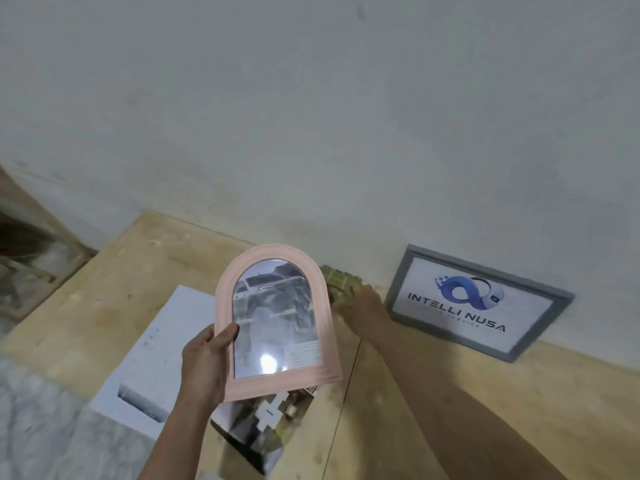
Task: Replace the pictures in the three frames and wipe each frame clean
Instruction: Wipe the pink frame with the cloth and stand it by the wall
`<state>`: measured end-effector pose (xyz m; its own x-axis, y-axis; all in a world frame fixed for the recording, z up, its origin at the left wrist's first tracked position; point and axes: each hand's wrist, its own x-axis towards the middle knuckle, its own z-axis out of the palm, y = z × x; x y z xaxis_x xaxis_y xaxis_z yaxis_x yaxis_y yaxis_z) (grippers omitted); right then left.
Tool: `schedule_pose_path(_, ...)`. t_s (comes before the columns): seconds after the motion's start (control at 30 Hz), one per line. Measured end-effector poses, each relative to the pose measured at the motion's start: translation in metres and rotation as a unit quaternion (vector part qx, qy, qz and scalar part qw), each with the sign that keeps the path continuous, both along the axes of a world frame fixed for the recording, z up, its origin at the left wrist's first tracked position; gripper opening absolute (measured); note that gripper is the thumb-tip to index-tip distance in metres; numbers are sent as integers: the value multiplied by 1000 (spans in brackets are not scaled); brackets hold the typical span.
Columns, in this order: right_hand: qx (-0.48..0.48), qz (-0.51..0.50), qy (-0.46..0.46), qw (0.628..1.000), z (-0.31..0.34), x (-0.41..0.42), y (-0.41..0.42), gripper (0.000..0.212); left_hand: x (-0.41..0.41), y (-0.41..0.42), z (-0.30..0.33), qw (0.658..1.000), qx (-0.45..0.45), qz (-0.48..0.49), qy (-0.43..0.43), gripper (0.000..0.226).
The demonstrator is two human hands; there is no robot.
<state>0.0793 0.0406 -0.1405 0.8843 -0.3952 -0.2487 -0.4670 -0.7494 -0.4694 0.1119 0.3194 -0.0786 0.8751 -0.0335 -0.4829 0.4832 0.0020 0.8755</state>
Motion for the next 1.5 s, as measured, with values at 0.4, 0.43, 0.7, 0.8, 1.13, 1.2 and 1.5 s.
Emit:
schedule_pose_path(0.4,-97,70,-28,992,-85,102,-28,34,58,-28,-54,997,-30,38,51,18)
schedule_pose_path(0.43,-17,39,-51,998,-81,105,-29,37,60,-29,-54,997,-40,34,55,17)
schedule_pose_path(0.7,-36,118,-335,934,50,126,10,51,62,-28,-34,996,-57,-24,58,35)
schedule_pose_path(0.8,-98,201,-324,919,61,104,49,56,61,-29,-14,996,-83,-31,17,33)
schedule_pose_path(1.13,255,34,-179,950,115,-69,135,37,21,33,28,989,-104,-95,-48,13)
schedule_pose_path(1.2,217,-74,-302,925,148,-58,127,48,11,38,40,981,-116,-142,-59,15)
schedule_pose_path(1.5,47,167,-267,948,148,-51,219,67,7,70,82,976,-146,-140,-80,13)
